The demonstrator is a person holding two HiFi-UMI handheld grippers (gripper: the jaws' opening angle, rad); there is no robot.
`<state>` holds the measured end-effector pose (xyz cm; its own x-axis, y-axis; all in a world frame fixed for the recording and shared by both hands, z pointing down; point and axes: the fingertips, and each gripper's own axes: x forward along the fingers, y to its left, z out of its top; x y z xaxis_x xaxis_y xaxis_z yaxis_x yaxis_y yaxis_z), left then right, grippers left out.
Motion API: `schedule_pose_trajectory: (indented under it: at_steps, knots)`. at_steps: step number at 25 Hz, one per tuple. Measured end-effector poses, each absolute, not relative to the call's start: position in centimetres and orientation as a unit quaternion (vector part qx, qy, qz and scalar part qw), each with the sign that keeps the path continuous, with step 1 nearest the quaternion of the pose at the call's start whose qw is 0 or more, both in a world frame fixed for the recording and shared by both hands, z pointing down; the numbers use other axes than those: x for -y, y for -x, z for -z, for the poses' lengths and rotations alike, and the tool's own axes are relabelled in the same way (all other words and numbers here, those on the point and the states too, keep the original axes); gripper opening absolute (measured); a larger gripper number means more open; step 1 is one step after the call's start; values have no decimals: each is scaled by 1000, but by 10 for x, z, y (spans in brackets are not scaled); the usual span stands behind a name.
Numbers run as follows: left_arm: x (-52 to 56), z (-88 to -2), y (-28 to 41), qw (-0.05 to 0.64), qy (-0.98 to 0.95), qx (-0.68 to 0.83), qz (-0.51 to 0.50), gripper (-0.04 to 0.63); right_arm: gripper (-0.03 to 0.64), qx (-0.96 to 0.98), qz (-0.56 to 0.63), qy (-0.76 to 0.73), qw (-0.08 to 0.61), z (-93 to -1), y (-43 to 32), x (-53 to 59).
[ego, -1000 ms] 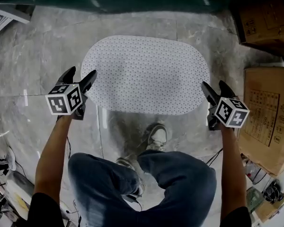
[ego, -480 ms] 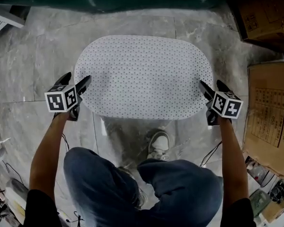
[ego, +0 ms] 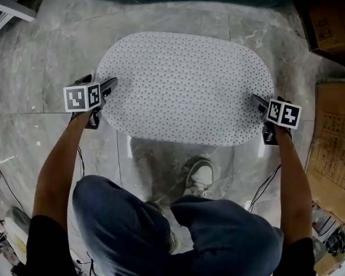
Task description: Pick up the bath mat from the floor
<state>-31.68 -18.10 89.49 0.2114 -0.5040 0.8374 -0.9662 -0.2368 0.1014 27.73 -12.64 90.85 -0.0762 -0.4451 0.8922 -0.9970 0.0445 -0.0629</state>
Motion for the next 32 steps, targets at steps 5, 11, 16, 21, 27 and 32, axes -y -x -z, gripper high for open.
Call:
schedule_pose_trajectory:
  at_steps: [5,11,16,21,27,32]
  knots:
    - [175,-910,322,338,-696,511,-374,454,522,614,-403,-567,372,-922,-280,123]
    - [176,-915,318,346,-691,523,-360,402,495,611,-413,-560,378,-922,-277,123]
    - [172,-912,308,351,-694,519,-354,313,466,612,-411,-559,379,-921,-275,122]
    - [170,-912,303,366,-698,511,-344,258,421,614,-414,-554,380,-919,-270,122]
    - [169,-910,291,383,-705,503,-321,168,286,622,-414,-546,378,-916,-253,121]
    - [168,-906,284,369,-713,496,-331,119,142,633,-407,-535,384,-913,-233,120]
